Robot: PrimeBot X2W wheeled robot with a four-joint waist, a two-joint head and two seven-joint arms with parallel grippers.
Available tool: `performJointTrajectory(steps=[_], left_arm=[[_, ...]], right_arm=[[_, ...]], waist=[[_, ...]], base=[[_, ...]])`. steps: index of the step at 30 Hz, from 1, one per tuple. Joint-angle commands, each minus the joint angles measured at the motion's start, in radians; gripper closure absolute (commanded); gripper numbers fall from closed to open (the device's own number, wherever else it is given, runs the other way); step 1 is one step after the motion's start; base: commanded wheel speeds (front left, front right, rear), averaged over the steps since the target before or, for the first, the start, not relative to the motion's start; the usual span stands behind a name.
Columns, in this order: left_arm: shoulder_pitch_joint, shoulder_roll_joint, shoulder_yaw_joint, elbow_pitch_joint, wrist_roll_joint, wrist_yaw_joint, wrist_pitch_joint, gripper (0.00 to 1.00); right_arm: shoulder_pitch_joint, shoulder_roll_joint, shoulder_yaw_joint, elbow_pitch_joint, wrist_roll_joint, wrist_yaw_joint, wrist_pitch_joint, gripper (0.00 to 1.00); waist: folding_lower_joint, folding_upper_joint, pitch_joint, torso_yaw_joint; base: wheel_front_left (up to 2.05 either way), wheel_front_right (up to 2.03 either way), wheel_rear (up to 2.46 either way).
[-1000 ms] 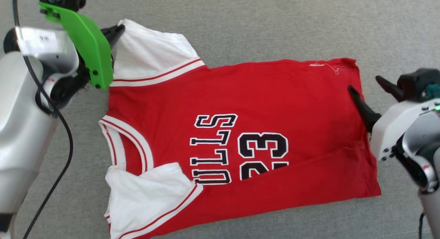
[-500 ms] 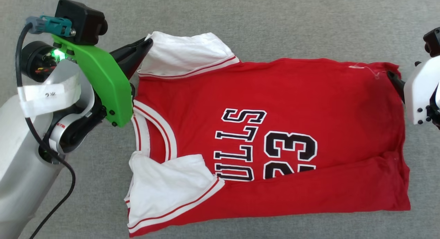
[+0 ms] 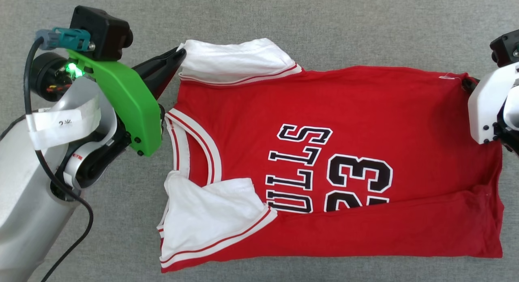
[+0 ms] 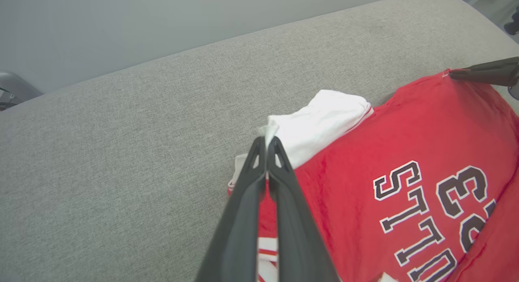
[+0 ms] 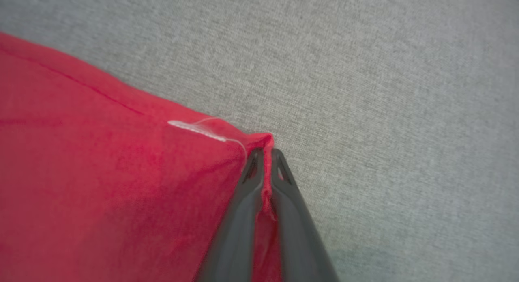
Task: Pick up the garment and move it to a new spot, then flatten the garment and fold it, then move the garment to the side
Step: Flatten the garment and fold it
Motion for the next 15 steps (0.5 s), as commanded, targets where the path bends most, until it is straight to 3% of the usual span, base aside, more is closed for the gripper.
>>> performJointTrajectory(steps=[1, 15], left_arm=[[0.024, 0.001, 0.000, 0.007, 0.005, 0.007, -0.012, 1.00], [0.172, -0.008, 0.027, 0.041, -0.023, 0.052, -0.119, 1.00]], right_arm=[[0.008, 0.014, 0.012, 0.030, 0.008, 0.000, -0.009, 1.00], [0.121, 0.030, -0.077, -0.042, 0.107, 0.000, -0.188, 1.00]], waist=[[0.0001, 0.0120, -0.013, -0.003], [0.0001, 0.0120, -0.185, -0.006]], base=[[0.00, 0.00, 0.00], [0.00, 0.00, 0.00]])
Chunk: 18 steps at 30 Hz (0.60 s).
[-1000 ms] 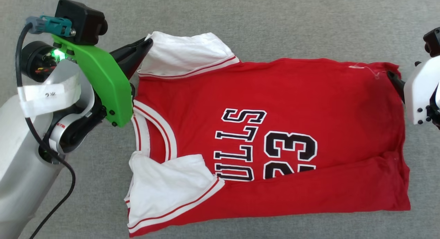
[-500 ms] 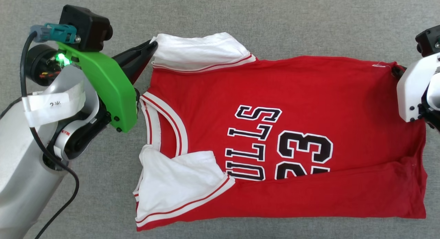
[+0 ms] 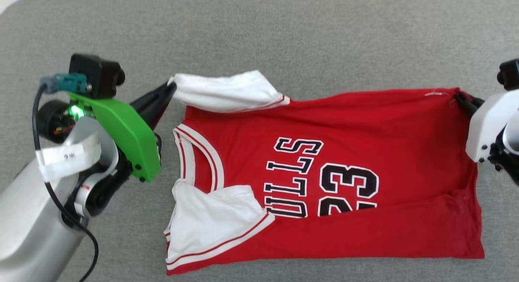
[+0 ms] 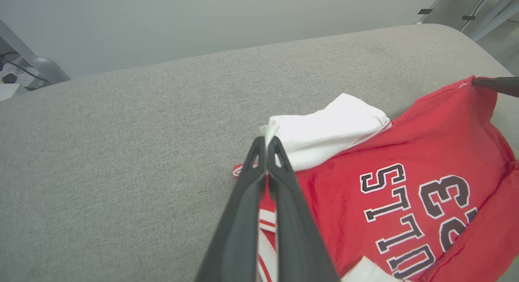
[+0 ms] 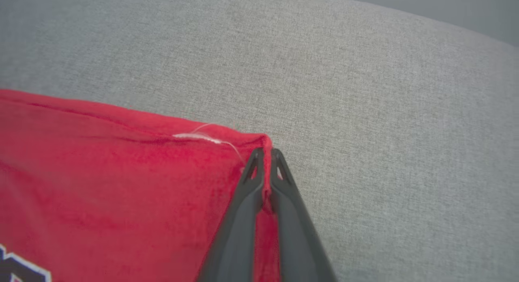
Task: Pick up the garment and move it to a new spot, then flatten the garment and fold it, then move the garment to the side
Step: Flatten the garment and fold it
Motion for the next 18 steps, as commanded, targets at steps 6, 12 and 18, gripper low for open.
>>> performJointTrajectory(steps=[6, 12, 18], left_arm=[[0.134, 0.027, 0.015, -0.053, -0.026, 0.046, -0.035, 1.00], [0.289, 0.076, 0.010, -0.126, -0.041, 0.087, -0.049, 1.00], [0.436, 0.088, -0.001, -0.158, -0.081, 0.109, -0.077, 1.00]], right_arm=[[0.149, -0.019, -0.050, -0.086, 0.074, 0.000, -0.022, 1.00], [0.319, -0.025, -0.090, -0.166, 0.135, 0.000, 0.007, 1.00], [0.436, -0.029, -0.116, -0.232, 0.182, 0.000, 0.060, 1.00]], waist=[[0.0001, 0.0120, -0.116, 0.015], [0.0001, 0.0120, -0.152, 0.032], [0.0001, 0.0120, -0.167, 0.038]], base=[[0.00, 0.00, 0.00], [0.00, 0.00, 0.00], [0.00, 0.00, 0.00]])
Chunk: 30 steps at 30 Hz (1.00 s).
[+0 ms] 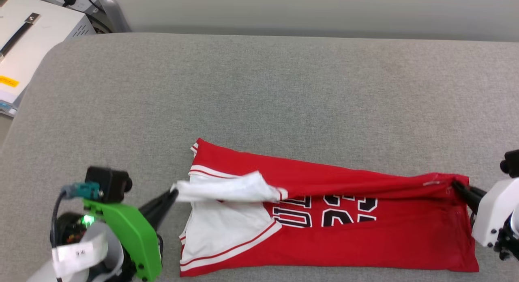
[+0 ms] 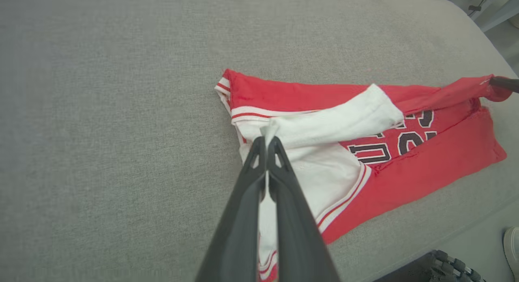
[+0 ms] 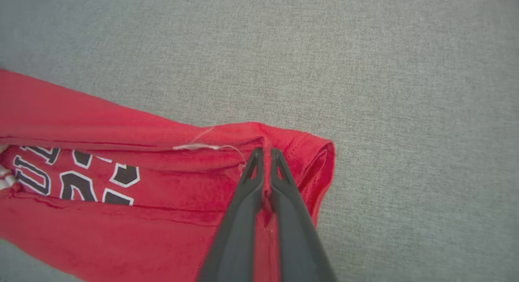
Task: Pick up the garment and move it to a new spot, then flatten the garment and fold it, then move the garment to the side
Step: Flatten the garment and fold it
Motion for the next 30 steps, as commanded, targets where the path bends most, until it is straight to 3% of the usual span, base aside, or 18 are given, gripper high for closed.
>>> performJointTrajectory(steps=[1, 14, 15, 16, 17, 23, 30], left_arm=[[0.032, 0.008, -0.004, -0.002, -0.018, 0.004, -0.010, 1.00], [0.101, -0.033, -0.073, 0.098, -0.032, -0.020, -0.013, 1.00], [0.100, -0.036, -0.080, 0.108, -0.028, -0.023, -0.011, 0.85], [0.098, -0.038, -0.089, 0.121, -0.020, -0.027, -0.011, 0.04], [0.096, -0.042, -0.095, 0.131, -0.015, -0.029, -0.011, 0.00], [0.096, -0.073, -0.105, 0.171, -0.010, -0.038, -0.041, 0.00], [0.099, -0.107, -0.027, 0.155, -0.006, -0.010, -0.177, 0.00]], right_arm=[[0.026, -0.011, -0.003, -0.014, 0.011, 0.000, 0.015, 1.00], [0.124, -0.056, 0.012, -0.077, 0.025, 0.000, 0.118, 1.00], [0.125, -0.059, 0.016, -0.079, 0.023, 0.000, 0.119, 0.55], [0.129, -0.059, 0.016, -0.073, 0.021, 0.000, 0.122, 0.00], [0.133, -0.061, 0.020, -0.069, 0.020, 0.000, 0.130, 0.00], [0.144, -0.065, 0.010, -0.077, 0.022, 0.000, 0.145, 0.00], [0.166, -0.031, -0.107, -0.159, 0.033, 0.000, 0.232, 0.00]], waist=[[0.0001, 0.0120, -0.006, 0.005], [0.0001, 0.0120, -0.008, 0.022], [0.0001, 0.0120, -0.007, 0.022], [0.0001, 0.0120, -0.005, 0.022], [0.0001, 0.0120, -0.005, 0.022], [0.0001, 0.0120, -0.031, 0.020], [0.0001, 0.0120, -0.077, 0.016]], base=[[0.00, 0.00, 0.00], [0.00, 0.00, 0.00], [0.00, 0.00, 0.00], [0.00, 0.00, 0.00], [0.00, 0.00, 0.00], [0.00, 0.00, 0.00], [0.00, 0.00, 0.00]])
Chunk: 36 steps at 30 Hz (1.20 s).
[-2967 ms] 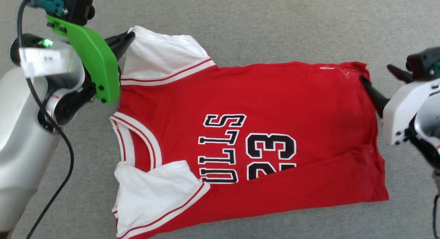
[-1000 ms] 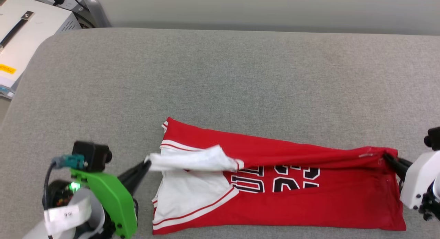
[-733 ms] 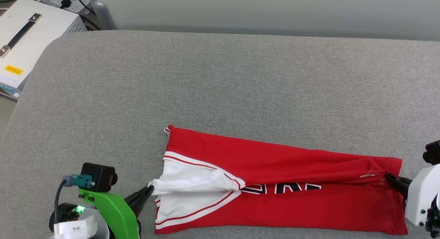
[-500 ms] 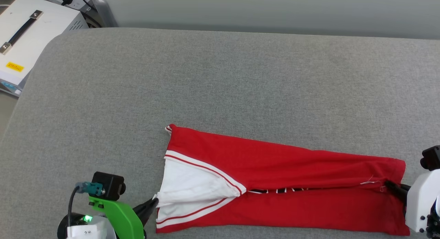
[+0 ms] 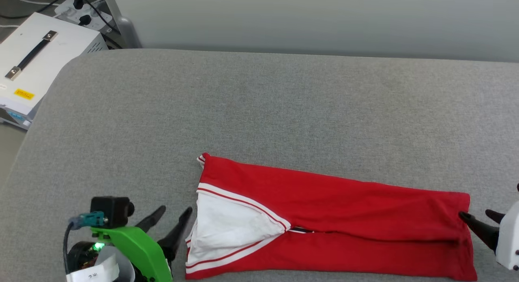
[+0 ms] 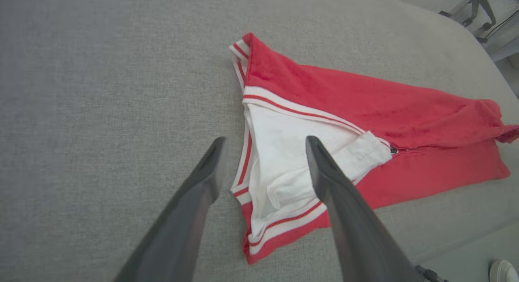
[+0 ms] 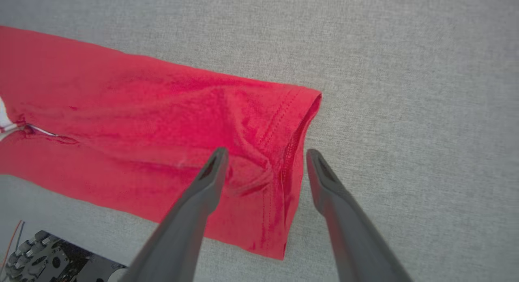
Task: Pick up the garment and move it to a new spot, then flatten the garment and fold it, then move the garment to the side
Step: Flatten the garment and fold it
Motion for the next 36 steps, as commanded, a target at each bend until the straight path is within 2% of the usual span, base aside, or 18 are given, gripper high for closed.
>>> performJointTrajectory(steps=[1, 6, 11, 15, 17, 21, 25, 29, 36], left_arm=[[0.010, -0.013, 0.024, -0.003, 0.016, 0.014, -0.039, 0.00], [0.003, -0.033, 0.077, 0.007, 0.067, 0.044, -0.168, 0.00], [-0.019, -0.054, 0.115, 0.039, 0.189, 0.086, -0.352, 0.00], [-0.039, -0.088, 0.167, 0.058, 0.304, 0.101, -0.416, 0.00], [-0.048, -0.127, 0.225, 0.035, 0.382, 0.100, -0.419, 0.00], [-0.025, -0.208, 0.333, -0.009, 0.527, 0.062, -0.420, 0.00], [0.001, -0.275, 0.394, -0.010, 0.610, -0.001, -0.420, 0.00], [0.013, -0.334, 0.447, -0.004, 0.656, -0.062, -0.420, 0.00], [0.009, -0.402, 0.516, 0.018, 0.709, -0.154, -0.420, 0.00]], right_arm=[[0.014, 0.020, -0.029, -0.030, 0.006, 0.000, 0.024, 0.00], [0.016, 0.085, -0.112, -0.142, -0.016, 0.000, 0.121, 0.00], [0.008, 0.195, -0.188, -0.200, -0.105, 0.000, 0.206, 0.00], [0.010, 0.261, -0.235, -0.197, -0.221, 0.000, 0.235, 0.00], [0.010, 0.292, -0.257, -0.178, -0.265, 0.000, 0.228, 0.00], [-0.001, 0.338, -0.294, -0.127, -0.313, 0.000, 0.210, 0.00], [-0.002, 0.334, -0.312, -0.059, -0.357, 0.000, 0.177, 0.00], [-0.008, 0.339, -0.314, 0.017, -0.346, 0.000, 0.154, 0.00], [-0.020, 0.323, -0.271, 0.133, -0.283, 0.000, 0.129, 0.00]], waist=[[0.0001, 0.0120, -0.014, -0.002], [0.0001, 0.0120, -0.017, -0.005], [0.0001, 0.0120, -0.003, -0.002], [0.0001, 0.0120, 0.019, 0.008], [0.0001, 0.0120, 0.031, 0.014], [0.0001, 0.0120, 0.056, 0.021], [0.0001, 0.0120, 0.077, 0.028], [0.0001, 0.0120, 0.090, 0.031], [0.0001, 0.0120, 0.103, 0.039]], base=[[0.00, 0.00, 0.00], [0.00, 0.00, 0.00], [0.00, 0.00, 0.00], [0.00, 0.00, 0.00], [0.00, 0.00, 0.00], [0.00, 0.00, 0.00], [0.00, 0.00, 0.00], [0.00, 0.00, 0.00], [0.00, 0.00, 0.00]])
